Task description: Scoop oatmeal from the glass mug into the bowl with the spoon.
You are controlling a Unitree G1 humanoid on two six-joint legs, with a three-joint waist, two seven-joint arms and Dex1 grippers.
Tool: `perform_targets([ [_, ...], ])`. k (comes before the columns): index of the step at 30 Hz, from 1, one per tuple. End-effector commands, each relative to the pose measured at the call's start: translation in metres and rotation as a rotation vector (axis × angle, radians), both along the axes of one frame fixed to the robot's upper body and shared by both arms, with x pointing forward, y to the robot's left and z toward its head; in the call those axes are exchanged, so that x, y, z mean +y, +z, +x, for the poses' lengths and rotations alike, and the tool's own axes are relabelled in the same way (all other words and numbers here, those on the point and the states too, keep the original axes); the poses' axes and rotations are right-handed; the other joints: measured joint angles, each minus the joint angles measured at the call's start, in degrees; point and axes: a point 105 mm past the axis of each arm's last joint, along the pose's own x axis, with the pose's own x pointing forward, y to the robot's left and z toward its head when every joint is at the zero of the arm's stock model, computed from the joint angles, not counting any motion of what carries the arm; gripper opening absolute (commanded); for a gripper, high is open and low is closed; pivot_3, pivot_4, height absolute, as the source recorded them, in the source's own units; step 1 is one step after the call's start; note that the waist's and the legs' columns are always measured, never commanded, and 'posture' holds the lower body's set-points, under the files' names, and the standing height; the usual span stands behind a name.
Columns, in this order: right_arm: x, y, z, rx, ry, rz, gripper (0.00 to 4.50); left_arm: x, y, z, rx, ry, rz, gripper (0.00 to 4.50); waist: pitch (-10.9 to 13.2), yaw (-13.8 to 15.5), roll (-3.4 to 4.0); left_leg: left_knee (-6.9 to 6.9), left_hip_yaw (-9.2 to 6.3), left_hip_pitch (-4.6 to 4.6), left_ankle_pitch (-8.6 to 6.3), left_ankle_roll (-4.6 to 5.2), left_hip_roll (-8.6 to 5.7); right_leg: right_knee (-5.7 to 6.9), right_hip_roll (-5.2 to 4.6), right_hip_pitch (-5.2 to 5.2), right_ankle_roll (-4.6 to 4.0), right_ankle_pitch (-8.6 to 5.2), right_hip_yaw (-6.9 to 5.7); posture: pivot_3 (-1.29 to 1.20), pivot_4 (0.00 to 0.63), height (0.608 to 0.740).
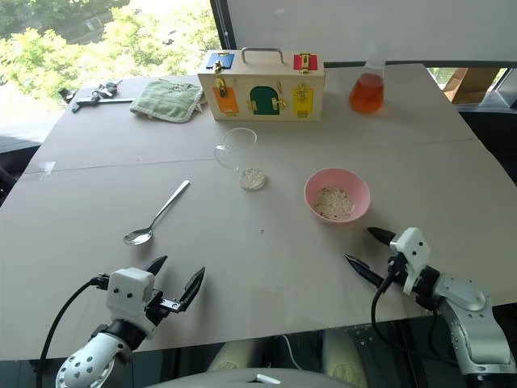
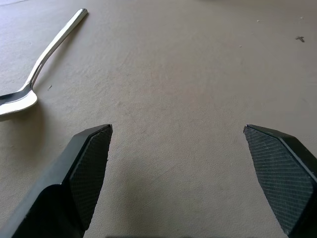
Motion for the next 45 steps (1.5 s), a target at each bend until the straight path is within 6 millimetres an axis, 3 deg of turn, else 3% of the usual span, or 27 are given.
perform_targets([
  [1, 0.008, 0.013, -0.005, -0.042, 0.052, 0.011, 4.48, 0.0, 0.005, 0.001, -0.029, -0.002, 0.018, 4.5, 0.0, 0.01, 0.0, 0.0, 0.0, 0.0, 0.0, 0.0, 0.0, 0.0, 0.0, 0.0, 0.0, 0.0, 0.0, 0.0, 0.15, 0.74],
  [4, 0.021, 0.023, -0.014, -0.023, 0.13, 0.055, 4.48, 0.0, 0.009, 0.006, -0.045, -0.007, 0.036, 4.5, 0.0, 0.02, 0.02, 0.0, 0.0, 0.0, 0.0, 0.0, 0.0, 0.01, 0.0, 0.0, 0.0, 0.0, 0.0, 0.0, 0.15, 0.74],
  [8, 0.05, 0.05, -0.029, -0.016, 0.294, 0.111, 4.48, 0.002, 0.024, 0.017, -0.088, 0.002, 0.049, 4.5, 0.0, -0.02, 0.02, 0.04, 0.0, 0.01, -0.01, 0.02, 0.0, 0.05, 0.01, 0.0, 0.0, 0.0, 0.0, 0.0, 0.15, 0.74],
  [14, 0.076, 0.094, -0.024, -0.057, 0.374, 0.18, 4.48, 0.007, 0.041, 0.041, -0.113, 0.023, 0.063, 4.5, -0.02, 0.03, -0.01, 0.17, -0.03, 0.01, -0.01, 0.01, 0.0, 0.17, 0.02, 0.01, 0.0, 0.02, -0.05, 0.0, 0.15, 0.74],
  [20, 0.089, 0.121, -0.01, -0.02, 0.404, 0.161, 4.48, 0.059, 0.052, 0.088, -0.058, 0.231, 0.203, 4.5, -0.01, 0.05, -0.04, 0.28, -0.09, -0.05, 0.12, -0.2, -0.05, 0.35, 0.03, -0.1, -0.03, 0.04, -0.13, 0.0, 0.15, 0.74],
  [23, 0.092, 0.129, -0.004, 0.003, 0.402, 0.153, 4.48, 0.069, 0.056, 0.104, -0.04, 0.259, 0.234, 4.5, -0.02, -0.06, -0.06, 0.45, -0.1, -0.07, 0.12, -0.2, -0.1, 0.73, 0.01, -0.2, -0.03, 0.04, -0.12, 0.0, 0.15, 0.74],
  [27, 0.093, 0.137, -0.002, 0.03, 0.45, 0.099, 4.48, 0.087, 0.039, 0.124, 0.081, 0.306, 0.269, 4.5, -0.02, -0.06, -0.07, 0.73, -0.1, -0.48, 0.12, -0.22, -0.12, 0.85, 0.01, -0.56, -0.03, 0.04, -0.11, 0.0, 0.15, 0.74],
  [30, 0.091, 0.139, 0.002, 0.021, 0.437, 0.077, 4.48, 0.086, 0.026, 0.129, 0.159, 0.293, 0.241, 4.5, -0.06, 0.0, -0.12, 0.85, -0.08, -0.62, 0.13, -0.22, -0.17, 1.0, -0.03, -0.72, -0.04, 0.05, -0.08, 0.0, 0.15, 0.74],
  [34, 0.094, 0.14, -0.001, 0.023, 0.447, 0.074, 4.48, 0.075, 0.015, 0.125, 0.224, 0.214, 0.235, 4.5, -0.11, -0.03, -0.03, 0.84, -0.07, -0.59, 0.13, -0.22, -0.16, 1.06, -0.05, -0.72, -0.04, 0.05, -0.04, 0.0, 0.15, 0.74],
  [39, 0.095, 0.141, -0.003, 0.015, 0.447, 0.062, 4.48, 0.081, 0.009, 0.116, 0.313, 0.232, 0.142, 4.5, -0.16, -0.05, 0.06, 0.84, 0.0, -0.57, 0.12, -0.22, -0.16, 1.07, -0.05, -0.72, -0.03, 0.05, 0.06, 0.0, 0.15, 0.74],
  [42, 0.093, 0.141, -0.002, 0.013, 0.436, 0.06, 4.5, 0.08, 0.008, 0.108, 0.36, 0.22, 0.072, 3.35, -0.17, -0.23, 0.07, 0.84, 0.01, -0.56, 0.12, -0.21, -0.16, 1.07, -0.05, -0.73, -0.03, 0.05, 0.08, 0.0, 0.15, 0.74],
  [43, 0.093, 0.141, -0.002, 0.012, 0.434, 0.06, 4.5, 0.077, 0.005, 0.103, 0.383, 0.199, 0.055, 3.26, -0.17, -0.26, 0.08, 0.83, 0.03, -0.55, 0.12, -0.22, -0.16, 1.07, -0.05, -0.73, -0.03, 0.05, 0.1, 0.0, 0.15, 0.74],
  [45, 0.093, 0.142, -0.001, 0.009, 0.431, 0.063, 4.5, 0.071, -0.001, 0.097, 0.422, 0.169, 0.046, 2.64, -0.2, -0.44, 0.13, 0.82, 0.05, -0.54, 0.12, -0.22, -0.14, 1.08, -0.02, -0.75, -0.04, 0.05, 0.14, 0.0, 0.15, 0.74],
])
